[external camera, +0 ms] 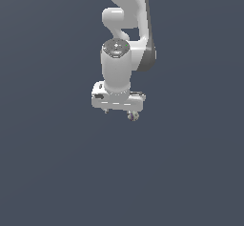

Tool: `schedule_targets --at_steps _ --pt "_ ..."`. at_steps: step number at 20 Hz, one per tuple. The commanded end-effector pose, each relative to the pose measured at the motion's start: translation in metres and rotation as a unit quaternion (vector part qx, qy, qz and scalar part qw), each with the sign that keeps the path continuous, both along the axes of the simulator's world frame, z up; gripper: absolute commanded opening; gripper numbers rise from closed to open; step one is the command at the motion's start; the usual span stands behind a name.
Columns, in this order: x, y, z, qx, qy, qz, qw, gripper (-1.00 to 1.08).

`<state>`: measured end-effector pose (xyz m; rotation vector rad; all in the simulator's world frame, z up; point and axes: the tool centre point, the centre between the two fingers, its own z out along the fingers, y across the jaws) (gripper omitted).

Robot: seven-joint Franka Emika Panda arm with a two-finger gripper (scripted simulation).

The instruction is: Pick up the object and move it to a goal position.

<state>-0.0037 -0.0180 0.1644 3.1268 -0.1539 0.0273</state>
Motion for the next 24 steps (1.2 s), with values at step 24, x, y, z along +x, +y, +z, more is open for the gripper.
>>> schedule_targets --at_steps 24 --pt "-0.025 0.038 -0.034 0.010 0.003 -0.276 0.9611 1.00"
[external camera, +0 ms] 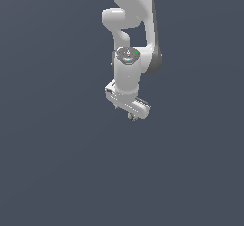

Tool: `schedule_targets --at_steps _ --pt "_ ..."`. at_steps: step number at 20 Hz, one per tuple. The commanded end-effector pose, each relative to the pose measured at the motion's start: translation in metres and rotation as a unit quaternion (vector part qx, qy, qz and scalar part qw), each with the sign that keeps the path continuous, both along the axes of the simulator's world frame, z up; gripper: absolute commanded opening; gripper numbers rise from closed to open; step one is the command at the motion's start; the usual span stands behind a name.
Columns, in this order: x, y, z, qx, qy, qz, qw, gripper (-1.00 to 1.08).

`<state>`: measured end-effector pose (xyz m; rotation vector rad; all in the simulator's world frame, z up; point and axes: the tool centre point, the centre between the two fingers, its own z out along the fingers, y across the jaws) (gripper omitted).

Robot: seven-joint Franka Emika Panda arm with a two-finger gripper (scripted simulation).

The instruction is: Pick up the object and move it to a goal position.

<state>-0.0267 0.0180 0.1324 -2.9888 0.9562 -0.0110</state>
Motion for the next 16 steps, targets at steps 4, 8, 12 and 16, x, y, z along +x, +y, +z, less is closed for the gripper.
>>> schedule_targets --at_steps 4,8,12,16 --pt "-0.007 0.008 -0.008 0.001 0.001 -0.069 0.9976 1.00" --pt "-0.012 0.014 -0.013 0.002 0.002 -0.118 0.9930 1.00" --pt "-0.017 0.019 -0.019 0.002 0.003 -0.168 0.9858 1.00" --pt "-0.022 0.024 -0.024 0.003 0.003 -0.217 0.9762 1.00"
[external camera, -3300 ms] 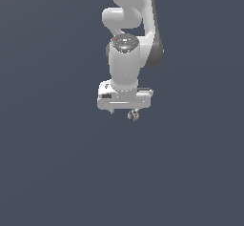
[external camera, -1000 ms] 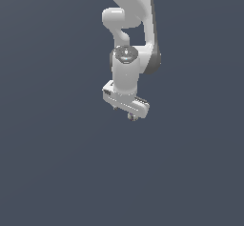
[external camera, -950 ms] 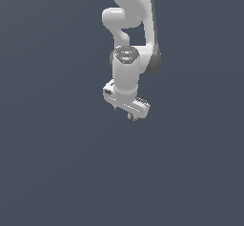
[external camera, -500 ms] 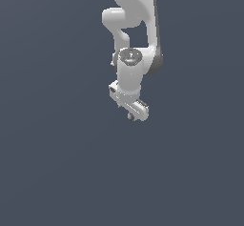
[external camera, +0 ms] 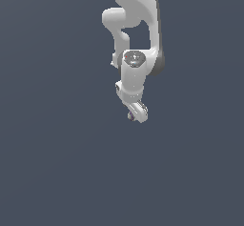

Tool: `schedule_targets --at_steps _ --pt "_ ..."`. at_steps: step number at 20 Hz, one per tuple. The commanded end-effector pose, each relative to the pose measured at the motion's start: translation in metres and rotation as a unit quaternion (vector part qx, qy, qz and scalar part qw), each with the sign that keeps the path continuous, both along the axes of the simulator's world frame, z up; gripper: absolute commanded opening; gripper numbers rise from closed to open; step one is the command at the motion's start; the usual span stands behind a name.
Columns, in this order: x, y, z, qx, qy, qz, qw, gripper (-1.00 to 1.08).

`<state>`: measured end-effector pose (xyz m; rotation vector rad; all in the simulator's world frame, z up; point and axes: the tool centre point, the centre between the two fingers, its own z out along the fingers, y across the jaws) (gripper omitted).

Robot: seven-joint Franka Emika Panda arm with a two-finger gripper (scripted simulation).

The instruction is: Pick up the object and move it to a goal position.

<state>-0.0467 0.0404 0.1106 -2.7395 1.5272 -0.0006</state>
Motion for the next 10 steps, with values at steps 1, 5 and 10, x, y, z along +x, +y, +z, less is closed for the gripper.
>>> schedule_targets --at_steps 1,5,10 --pt "-0.003 0.003 -0.003 0.000 0.000 -0.032 0.9995 1.00" --pt "-0.009 0.008 -0.008 0.000 0.001 -0.082 0.9966 1.00" --pt "-0.015 0.013 -0.014 0.000 0.002 -0.143 0.9897 1.00"
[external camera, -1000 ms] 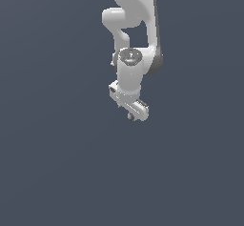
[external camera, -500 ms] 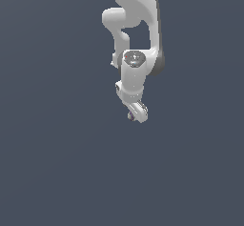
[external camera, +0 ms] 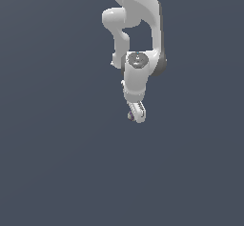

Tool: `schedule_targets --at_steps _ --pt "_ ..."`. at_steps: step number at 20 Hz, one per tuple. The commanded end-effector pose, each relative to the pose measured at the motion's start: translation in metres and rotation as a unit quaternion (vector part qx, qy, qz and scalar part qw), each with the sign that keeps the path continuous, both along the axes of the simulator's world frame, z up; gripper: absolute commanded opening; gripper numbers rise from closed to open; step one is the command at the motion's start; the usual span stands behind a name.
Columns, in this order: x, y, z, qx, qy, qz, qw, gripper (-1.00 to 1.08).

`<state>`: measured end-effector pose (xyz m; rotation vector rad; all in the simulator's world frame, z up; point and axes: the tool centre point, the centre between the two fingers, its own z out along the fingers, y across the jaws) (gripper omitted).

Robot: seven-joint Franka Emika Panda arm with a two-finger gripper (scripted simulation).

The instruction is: Pick up the object and move it to a goal position.

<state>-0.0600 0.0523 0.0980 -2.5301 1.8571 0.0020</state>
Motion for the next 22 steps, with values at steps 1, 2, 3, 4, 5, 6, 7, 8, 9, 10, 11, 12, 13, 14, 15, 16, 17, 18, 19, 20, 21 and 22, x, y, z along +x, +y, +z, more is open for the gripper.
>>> schedule_targets --at_steps 1,2,3,4,5,6,7,8,9,10,11,12,13,14,15,16,17,18,19,20,21,22 --pt "-0.003 0.003 -0.003 0.000 0.000 -0.030 0.9995 1.00" --pt "-0.004 0.003 -0.004 0.000 0.000 -0.041 0.9992 1.00" --pt "-0.005 0.004 -0.005 -0.001 0.000 -0.050 0.9987 1.00" --pt "-0.006 0.005 -0.006 -0.001 0.000 -0.060 0.9982 1.00" --pt "-0.007 0.006 -0.006 -0.001 0.000 -0.068 0.9977 1.00" --pt "-0.008 0.006 -0.007 -0.001 0.000 -0.076 0.9971 1.00" --pt "-0.009 0.007 -0.008 -0.001 0.000 -0.083 0.9965 1.00" --pt "-0.010 0.007 -0.008 -0.001 0.001 -0.090 0.9959 1.00" --pt "-0.011 0.008 -0.009 -0.001 0.001 -0.096 0.9954 1.00" --pt "-0.011 0.008 -0.010 -0.001 0.001 -0.102 0.9948 1.00" --pt "-0.012 0.009 -0.010 -0.001 0.001 -0.106 0.9943 1.00" --pt "-0.012 0.009 -0.010 -0.001 0.001 -0.110 0.9939 1.00" --pt "-0.013 0.009 -0.011 -0.001 0.001 -0.114 0.9935 1.00" --pt "-0.013 0.010 -0.011 -0.001 0.001 -0.117 0.9932 1.00" --pt "-0.013 0.010 -0.011 -0.001 0.001 -0.119 0.9929 1.00" --pt "-0.013 0.010 -0.011 -0.002 0.001 -0.120 0.9927 1.00" --pt "-0.013 0.010 -0.011 -0.002 0.001 -0.121 0.9926 1.00" --pt "-0.013 0.010 -0.011 -0.002 0.001 -0.122 0.9926 1.00" --pt "-0.013 0.010 -0.011 -0.002 0.001 -0.120 0.9928 1.00" --pt "-0.013 0.010 -0.012 -0.002 0.001 -0.120 0.9928 1.00" --pt "-0.013 0.010 -0.013 -0.002 0.001 -0.120 0.9928 1.00" --pt "-0.013 0.010 -0.014 -0.002 0.001 -0.120 0.9928 1.00"
